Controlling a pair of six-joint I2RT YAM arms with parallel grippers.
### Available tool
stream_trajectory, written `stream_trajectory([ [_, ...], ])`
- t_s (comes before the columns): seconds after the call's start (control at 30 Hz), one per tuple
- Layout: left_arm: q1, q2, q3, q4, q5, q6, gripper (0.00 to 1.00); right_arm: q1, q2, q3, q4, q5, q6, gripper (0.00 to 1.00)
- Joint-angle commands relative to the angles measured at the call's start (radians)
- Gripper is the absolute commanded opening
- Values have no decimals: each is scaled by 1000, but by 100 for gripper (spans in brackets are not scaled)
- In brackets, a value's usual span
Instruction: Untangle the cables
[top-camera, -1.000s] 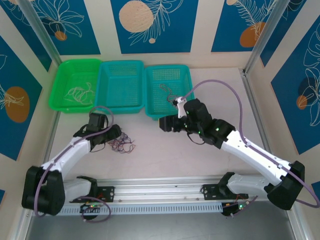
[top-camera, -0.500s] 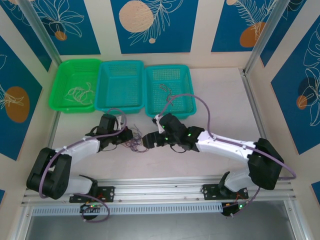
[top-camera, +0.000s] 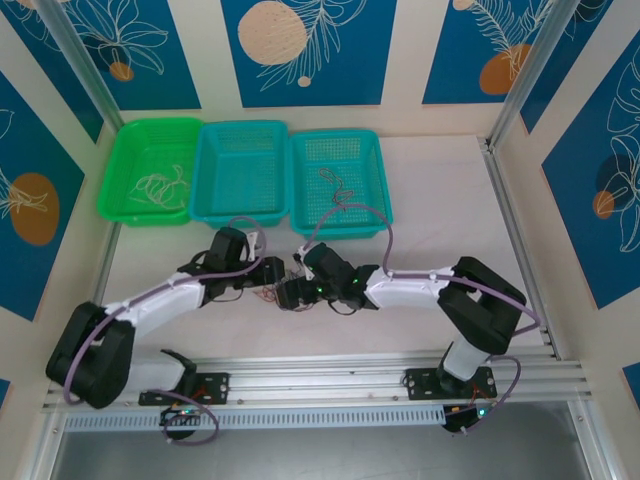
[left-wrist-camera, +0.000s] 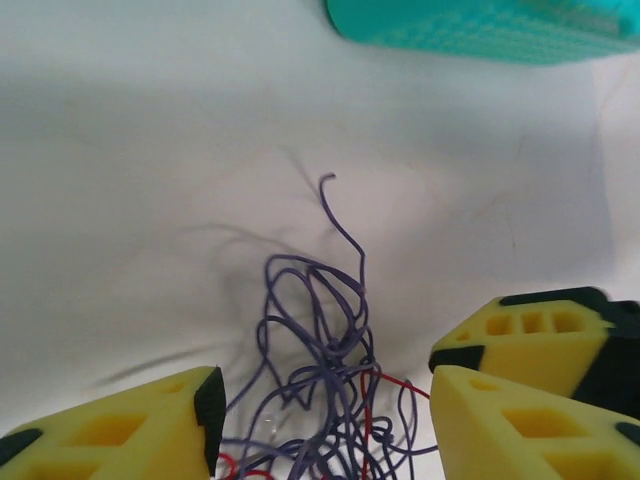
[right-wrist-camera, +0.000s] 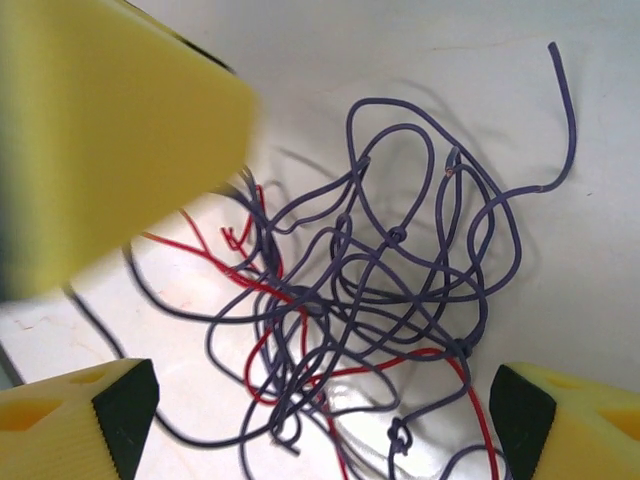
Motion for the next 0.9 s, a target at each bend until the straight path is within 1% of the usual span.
stream_trajectory([
  [0.0, 4, -115, 23, -155, -187, -7, 59, 3, 49, 55, 50, 31, -20, 87],
  [0.1, 16, -238, -3, -261, -272, -63, 60, 4, 92, 83, 48, 46, -10, 87],
  [0.17, 25, -303, -22, -333, -295, -104, 60, 2, 114, 97, 48, 49, -2, 86],
  [0.23, 32, -348, -44, -381, -273, -160, 60, -1, 132, 110, 49, 40, 8, 80],
  [0.33, 39, -362, -88, -384, -155, -297, 60, -10, 150, 119, 49, 15, 22, 64],
  [0.43, 45, -320, -150, -296, -35, -495, 57, -17, 156, 120, 55, -9, 26, 51],
  [0.5, 48, -289, -199, -172, 24, -589, 57, -19, 158, 120, 54, -18, 26, 44],
  [0.57, 51, -267, -229, -69, 35, -649, 57, -21, 157, 121, 48, -23, 28, 36],
  [0.63, 56, -246, -248, 13, 33, -681, 57, -22, 154, 119, 43, -26, 31, 29],
  [0.67, 59, -237, -257, 51, 33, -697, 57, -21, 150, 117, 44, -32, 34, 28],
  [0.73, 60, -219, -274, 128, 34, -725, 57, -21, 147, 114, 44, -44, 36, 27],
  [0.87, 64, -194, -290, 221, 39, -766, 61, -16, 145, 108, 43, -52, 39, 27],
])
